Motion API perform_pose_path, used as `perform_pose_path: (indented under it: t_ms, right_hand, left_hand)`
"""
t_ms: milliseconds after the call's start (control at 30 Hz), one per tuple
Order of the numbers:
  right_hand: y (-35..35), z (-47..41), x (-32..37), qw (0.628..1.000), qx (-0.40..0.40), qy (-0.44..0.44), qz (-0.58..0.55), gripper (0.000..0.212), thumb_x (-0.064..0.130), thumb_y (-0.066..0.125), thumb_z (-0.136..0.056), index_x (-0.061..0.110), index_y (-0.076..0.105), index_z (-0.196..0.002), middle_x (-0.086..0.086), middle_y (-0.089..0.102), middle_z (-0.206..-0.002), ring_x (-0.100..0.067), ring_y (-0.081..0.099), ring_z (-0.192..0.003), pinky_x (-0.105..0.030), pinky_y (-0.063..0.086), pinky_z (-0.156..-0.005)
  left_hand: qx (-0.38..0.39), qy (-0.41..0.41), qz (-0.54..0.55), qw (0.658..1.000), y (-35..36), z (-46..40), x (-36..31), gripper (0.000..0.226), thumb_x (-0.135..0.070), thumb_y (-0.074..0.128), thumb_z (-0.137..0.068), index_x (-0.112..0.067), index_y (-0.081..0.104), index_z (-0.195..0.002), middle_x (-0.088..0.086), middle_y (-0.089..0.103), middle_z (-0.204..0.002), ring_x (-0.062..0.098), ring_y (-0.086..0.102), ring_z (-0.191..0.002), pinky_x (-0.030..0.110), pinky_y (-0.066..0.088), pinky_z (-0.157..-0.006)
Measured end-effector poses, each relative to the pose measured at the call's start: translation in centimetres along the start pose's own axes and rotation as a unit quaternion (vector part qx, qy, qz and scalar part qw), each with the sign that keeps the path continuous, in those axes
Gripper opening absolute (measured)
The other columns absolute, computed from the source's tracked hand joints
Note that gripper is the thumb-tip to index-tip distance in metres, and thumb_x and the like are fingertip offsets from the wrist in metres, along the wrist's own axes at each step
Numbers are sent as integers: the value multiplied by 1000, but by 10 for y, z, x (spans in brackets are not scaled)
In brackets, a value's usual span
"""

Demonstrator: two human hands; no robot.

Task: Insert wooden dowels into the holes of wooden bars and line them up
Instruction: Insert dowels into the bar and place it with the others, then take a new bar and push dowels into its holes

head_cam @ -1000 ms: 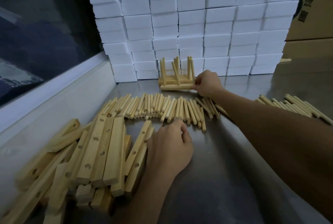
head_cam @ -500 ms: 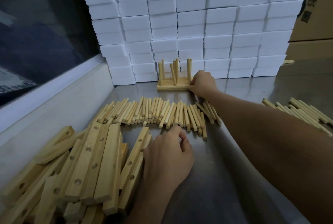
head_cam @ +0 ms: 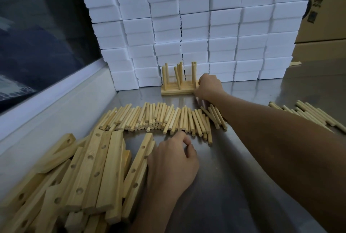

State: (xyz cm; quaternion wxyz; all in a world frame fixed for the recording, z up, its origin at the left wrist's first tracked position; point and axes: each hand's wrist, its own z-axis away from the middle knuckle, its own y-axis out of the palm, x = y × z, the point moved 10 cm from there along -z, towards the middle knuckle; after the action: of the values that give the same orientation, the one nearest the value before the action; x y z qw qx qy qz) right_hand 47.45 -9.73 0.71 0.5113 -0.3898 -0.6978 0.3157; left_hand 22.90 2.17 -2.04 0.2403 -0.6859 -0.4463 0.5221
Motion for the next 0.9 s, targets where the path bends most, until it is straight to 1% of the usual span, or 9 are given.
perform_pose_path:
  t_ms: [67,167,300,433,500,567,633,733,900]
  right_hand:
    - [-7,4,0,1000,0,-4,4,7,10,64,-85,9,58,-88,-8,60,-87,-26,60,-82,-31,44,-62]
    - [-20,15,0,1000,-10,-18,15,17,15,63,-88,7,64,-103,-9,65,-97,-26,62,-89,-34,54,-73]
    - [-47,40,4,999,-45,-26,-5,18,16,62,-88,3,70,-97,-12,72,-92,-26,68,-84,-39,60,-77]
    - [-75,76,9,994,-84,-42,-53,17,21,62,-90,9,73,-85,-5,72,-79,-21,68,-74,-34,59,-68]
    - [-87,100,9,989,-108,-53,-89,16,21,62,-91,12,73,-84,0,71,-75,-15,67,-69,-33,59,-66]
    - [-94,125,4,983,-129,-59,-120,15,20,61,-91,15,74,-85,3,70,-72,-11,66,-65,-35,61,-66]
    - [-97,149,-5,979,-144,-56,-135,15,22,60,-92,15,73,-88,6,70,-73,-10,66,-64,-35,61,-65]
    - [-99,180,-18,975,-169,-63,-131,17,26,60,-95,15,72,-99,5,70,-81,-10,65,-70,-35,60,-68]
    - [-108,208,-31,964,-216,-93,-120,15,22,64,-94,12,73,-98,9,65,-75,-11,63,-66,-29,56,-64]
  left_hand:
    - [0,-5,-6,1000,1,0,1,7,-38,53,-93,-39,50,-88,-12,50,-66,0,49,-64,19,30,-54]
    - [-4,-7,-19,1000,-1,-1,0,7,-36,53,-93,-37,51,-86,-12,52,-64,0,49,-62,20,29,-52]
    - [4,8,-44,999,-2,-1,-6,7,-33,51,-95,-34,52,-88,-11,52,-66,1,48,-61,21,25,-50]
    - [-29,34,-93,995,-9,5,-18,10,-30,47,-96,-26,55,-92,-11,50,-70,6,47,-63,26,30,-53]
    - [-73,46,-118,989,-19,10,-25,13,-30,46,-96,-25,57,-93,-11,52,-75,7,46,-66,25,31,-58]
    - [-109,44,-176,977,-30,12,-28,21,-32,42,-94,-24,60,-100,-7,57,-88,11,51,-80,30,35,-73]
    - [-129,4,-260,957,-42,11,-21,30,-39,42,-91,-23,60,-111,-1,58,-106,17,51,-97,38,34,-86]
    - [-108,-89,-307,941,-53,11,3,40,-43,49,-86,-23,55,-120,4,54,-122,24,47,-112,44,33,-92]
    - [-79,-120,-302,942,-51,10,14,25,-30,54,-85,-24,57,-109,4,64,-110,25,54,-106,42,30,-90]
